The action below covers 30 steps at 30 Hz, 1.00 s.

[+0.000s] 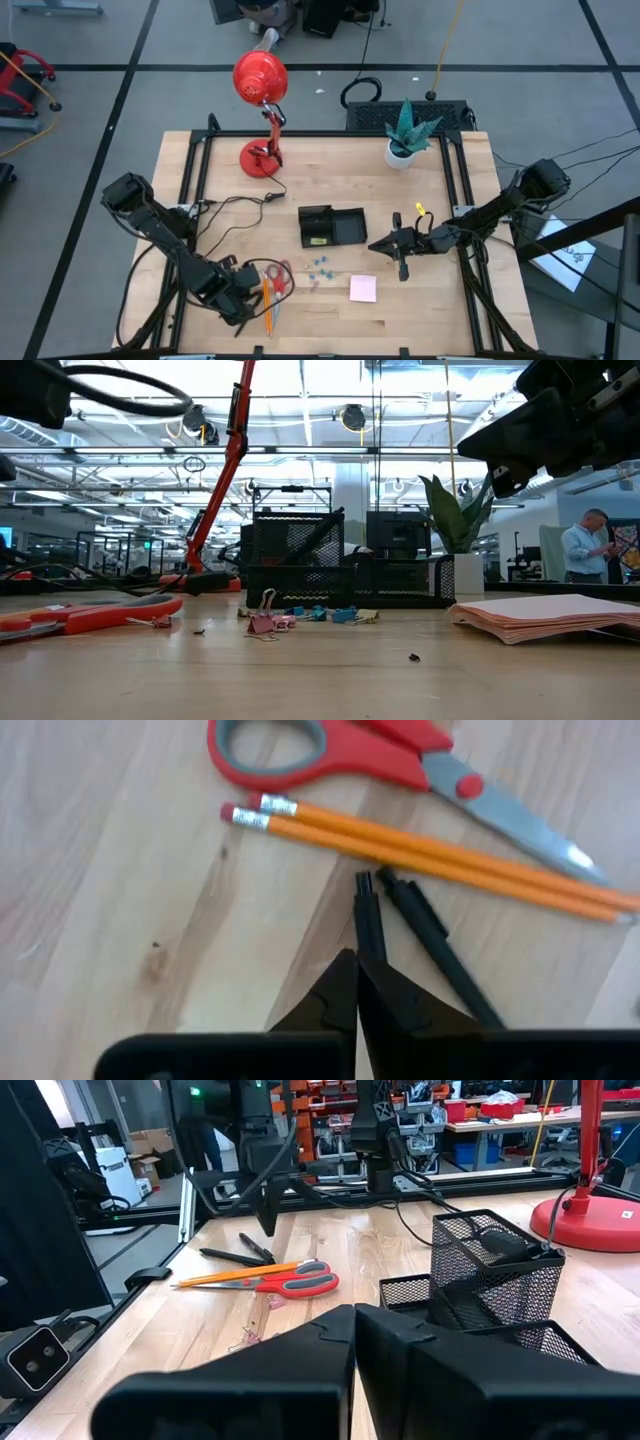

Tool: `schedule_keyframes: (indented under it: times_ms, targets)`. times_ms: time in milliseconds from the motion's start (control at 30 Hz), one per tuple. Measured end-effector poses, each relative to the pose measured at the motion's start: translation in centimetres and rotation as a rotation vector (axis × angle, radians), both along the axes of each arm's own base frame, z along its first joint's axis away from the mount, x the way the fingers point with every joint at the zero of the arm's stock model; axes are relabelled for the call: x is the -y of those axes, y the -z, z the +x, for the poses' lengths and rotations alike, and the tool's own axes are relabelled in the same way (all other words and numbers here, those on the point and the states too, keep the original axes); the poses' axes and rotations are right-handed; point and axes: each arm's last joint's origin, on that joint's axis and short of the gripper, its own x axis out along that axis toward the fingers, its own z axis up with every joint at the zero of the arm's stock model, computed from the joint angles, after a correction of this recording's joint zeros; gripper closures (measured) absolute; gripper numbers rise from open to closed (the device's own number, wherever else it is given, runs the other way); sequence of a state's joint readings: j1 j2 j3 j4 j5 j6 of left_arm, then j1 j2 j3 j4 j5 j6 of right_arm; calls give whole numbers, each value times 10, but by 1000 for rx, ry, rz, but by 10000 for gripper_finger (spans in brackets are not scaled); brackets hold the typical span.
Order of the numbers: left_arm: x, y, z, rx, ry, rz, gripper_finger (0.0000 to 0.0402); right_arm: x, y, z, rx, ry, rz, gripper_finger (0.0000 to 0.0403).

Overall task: Pick and place office supplies into organizer
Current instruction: Put the black pen into the desk organizer

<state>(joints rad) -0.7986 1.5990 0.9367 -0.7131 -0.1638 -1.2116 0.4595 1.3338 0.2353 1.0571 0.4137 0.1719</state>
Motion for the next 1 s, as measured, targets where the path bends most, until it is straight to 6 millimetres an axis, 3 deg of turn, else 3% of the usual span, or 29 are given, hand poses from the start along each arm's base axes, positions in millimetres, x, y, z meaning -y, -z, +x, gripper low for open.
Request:
schedule_keyframes:
  times_ms: [200,400,633,1000]
  targets:
    - [8,0,-7,-107,-4,-122,358,0,0,0,0,0,0,399]
    - [19,0,-21,-124,27,-131,285,0,0,0,-4,0,-2,399]
    - [17,1,-18,-76,11,-72,207,0,0,0,-4,0,-2,399]
    - [16,26,-16,-179,26,29,223,0,0,0,-3,0,-1,399]
